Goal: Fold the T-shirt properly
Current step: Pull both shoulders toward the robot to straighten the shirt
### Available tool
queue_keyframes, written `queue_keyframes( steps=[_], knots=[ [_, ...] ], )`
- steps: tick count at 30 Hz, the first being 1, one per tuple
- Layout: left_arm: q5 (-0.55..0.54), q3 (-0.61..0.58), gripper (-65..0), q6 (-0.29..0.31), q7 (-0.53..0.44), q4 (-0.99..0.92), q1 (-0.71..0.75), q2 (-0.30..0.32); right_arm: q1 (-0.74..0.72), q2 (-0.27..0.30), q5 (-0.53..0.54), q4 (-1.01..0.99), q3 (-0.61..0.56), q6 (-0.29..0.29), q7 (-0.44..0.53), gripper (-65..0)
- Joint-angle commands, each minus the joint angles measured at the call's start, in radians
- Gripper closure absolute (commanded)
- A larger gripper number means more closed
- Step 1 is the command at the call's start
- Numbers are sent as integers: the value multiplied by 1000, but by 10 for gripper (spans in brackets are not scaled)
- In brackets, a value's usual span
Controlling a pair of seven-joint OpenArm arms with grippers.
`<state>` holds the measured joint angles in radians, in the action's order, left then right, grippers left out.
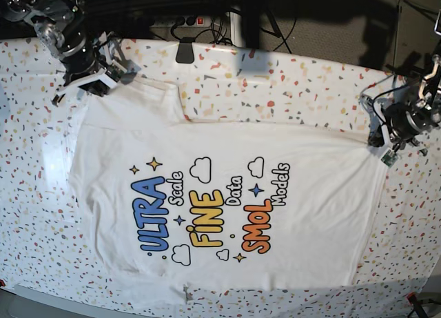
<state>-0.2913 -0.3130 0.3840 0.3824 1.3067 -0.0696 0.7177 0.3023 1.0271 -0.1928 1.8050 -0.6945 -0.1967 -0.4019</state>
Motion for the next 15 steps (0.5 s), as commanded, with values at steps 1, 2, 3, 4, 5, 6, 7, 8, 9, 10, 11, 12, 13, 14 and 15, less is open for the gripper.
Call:
queue_keyframes(
  steps=[1,2,3,4,5,6,7,8,9,10,11,12,13,14,15],
  knots=[
    [-2,11,0,-35,-17,38,2,38,17,20,-34,27,7,-34,0,0],
    [-2,12,0,-63,-17,62,24,52,40,18,-60,39,7,-60,-14,0],
    [-1,13,0,-77,-22,84,48,66,63,17,-79,51,7,-85,-26,0],
    [-2,13,0,-86,-34,103,72,78,88,18,-100,62,7,-107,-39,0],
    [2,13,0,-95,-48,121,98,89,113,17,-124,73,7,-130,-54,0],
    [2,13,0,-109,-59,137,123,97,140,18,-146,82,8,-157,-64,0],
    [2,13,0,-124,-65,151,148,105,165,17,-167,89,8,-184,-71,0],
    [2,13,0,-138,-71,163,172,109,191,17,-179,96,8,-211,-72,0],
    [2,13,0,-151,-77,173,194,113,213,17,-179,102,8,-233,-71,0],
    [3,18,0,-157,-84,182,216,114,234,17,-179,107,8,-245,-72,0],
    [3,27,0,-157,-95,191,241,113,255,17,-179,111,8,-256,-73,0],
    [3,42,0,-157,-105,201,267,112,275,16,-183,116,8,-269,-76,0],
    [3,60,0,-157,-112,212,293,110,297,14,-202,117,8,-285,-82,0],
    [3,82,0,-156,-119,226,321,108,317,10,-230,119,8,-301,-93,0],
    [3,107,0,-156,-125,241,352,107,334,6,-256,120,8,-317,-105,0]
  ],
)
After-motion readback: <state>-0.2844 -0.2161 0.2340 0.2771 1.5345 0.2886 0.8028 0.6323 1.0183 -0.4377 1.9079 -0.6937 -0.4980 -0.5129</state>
